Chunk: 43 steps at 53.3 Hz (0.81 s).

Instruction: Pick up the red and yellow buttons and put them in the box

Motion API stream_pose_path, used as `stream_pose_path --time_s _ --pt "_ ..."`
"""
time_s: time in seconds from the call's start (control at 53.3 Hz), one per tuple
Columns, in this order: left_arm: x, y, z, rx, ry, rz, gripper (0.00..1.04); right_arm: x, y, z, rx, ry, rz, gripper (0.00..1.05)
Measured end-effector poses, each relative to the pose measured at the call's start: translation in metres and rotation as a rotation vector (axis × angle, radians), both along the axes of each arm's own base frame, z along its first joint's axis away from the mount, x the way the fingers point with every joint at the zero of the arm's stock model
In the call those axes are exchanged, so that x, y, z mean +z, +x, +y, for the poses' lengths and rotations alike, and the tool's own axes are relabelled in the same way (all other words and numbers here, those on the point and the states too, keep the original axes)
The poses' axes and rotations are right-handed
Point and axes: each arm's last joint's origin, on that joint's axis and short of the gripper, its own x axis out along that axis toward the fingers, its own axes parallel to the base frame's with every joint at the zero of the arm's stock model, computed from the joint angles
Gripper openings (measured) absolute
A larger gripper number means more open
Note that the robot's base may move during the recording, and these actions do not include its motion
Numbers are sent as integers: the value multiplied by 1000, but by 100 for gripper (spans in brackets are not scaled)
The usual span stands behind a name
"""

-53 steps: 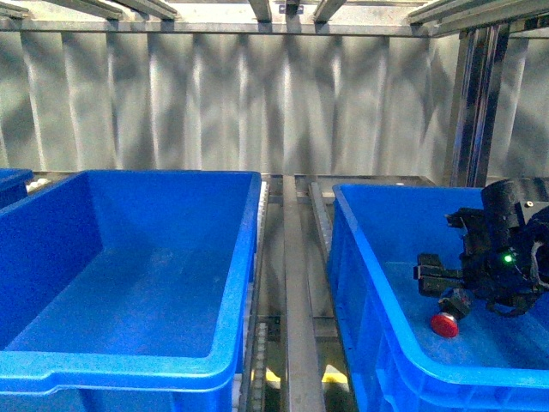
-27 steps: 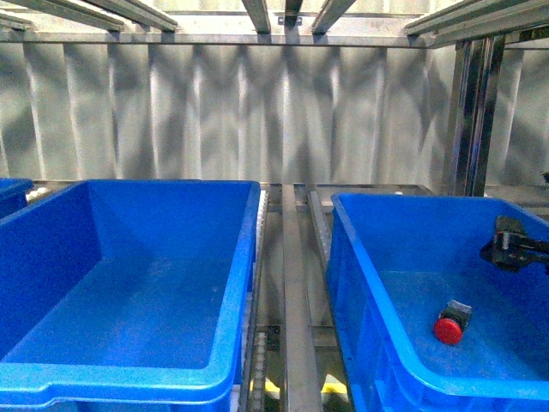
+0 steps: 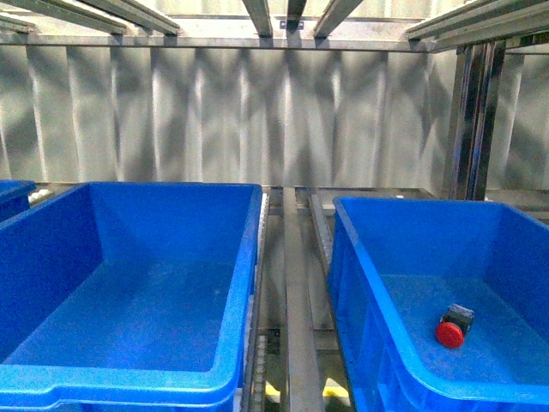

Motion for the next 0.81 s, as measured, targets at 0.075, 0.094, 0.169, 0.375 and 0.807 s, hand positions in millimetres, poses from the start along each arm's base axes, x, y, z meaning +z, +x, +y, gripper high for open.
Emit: stream_pose_path --time_s 0.075,0.094,0.169,0.375,0.807 --pt "0 0 0 0 0 0 97 -9 -14 10 3 -11 -12 19" --pt "0 0 0 0 0 0 97 -11 -17 12 0 -12 -16 13" --pt "0 0 0 0 0 0 97 -17 -25 18 -2 -15 -13 4" --pt "0 0 0 0 0 0 97 -30 -41 28 4 -17 -12 3" --pt "0 0 0 0 0 0 97 -44 -64 41 8 -18 -11 3"
